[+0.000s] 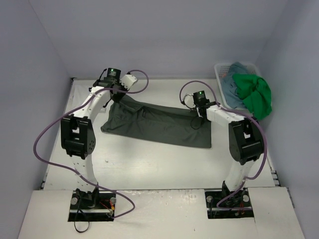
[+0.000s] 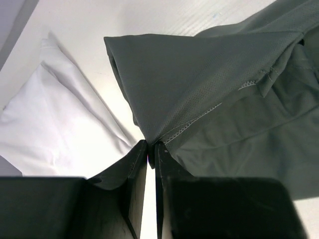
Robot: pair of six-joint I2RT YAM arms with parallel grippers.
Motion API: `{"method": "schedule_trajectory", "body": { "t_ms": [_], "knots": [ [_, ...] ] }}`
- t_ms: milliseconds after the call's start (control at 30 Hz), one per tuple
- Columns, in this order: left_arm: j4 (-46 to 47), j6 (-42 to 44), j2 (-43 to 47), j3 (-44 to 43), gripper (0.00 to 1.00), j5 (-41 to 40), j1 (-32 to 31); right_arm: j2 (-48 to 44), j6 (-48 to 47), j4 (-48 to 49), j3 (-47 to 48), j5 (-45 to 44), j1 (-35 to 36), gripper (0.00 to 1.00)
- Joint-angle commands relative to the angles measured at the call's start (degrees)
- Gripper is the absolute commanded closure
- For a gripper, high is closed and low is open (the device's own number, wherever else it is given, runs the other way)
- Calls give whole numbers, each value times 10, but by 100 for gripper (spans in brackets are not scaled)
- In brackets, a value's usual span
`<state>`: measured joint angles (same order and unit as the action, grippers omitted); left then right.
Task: Fold and stack the t-shirts
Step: Fold the tshirt
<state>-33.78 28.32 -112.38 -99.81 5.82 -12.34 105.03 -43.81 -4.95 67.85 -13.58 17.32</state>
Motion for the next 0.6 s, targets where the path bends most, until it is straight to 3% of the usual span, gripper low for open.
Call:
{"method": "schedule_trajectory", "body": {
  "t_ms": [0,567],
  "knots": [
    [-15,2,57,-5,93,16,4,-47,-10,10,-4,-22,3,100],
    [-31,6,83,68,93,44,5,-69,-10,9,-33,-26,5,100]
  ]
}}
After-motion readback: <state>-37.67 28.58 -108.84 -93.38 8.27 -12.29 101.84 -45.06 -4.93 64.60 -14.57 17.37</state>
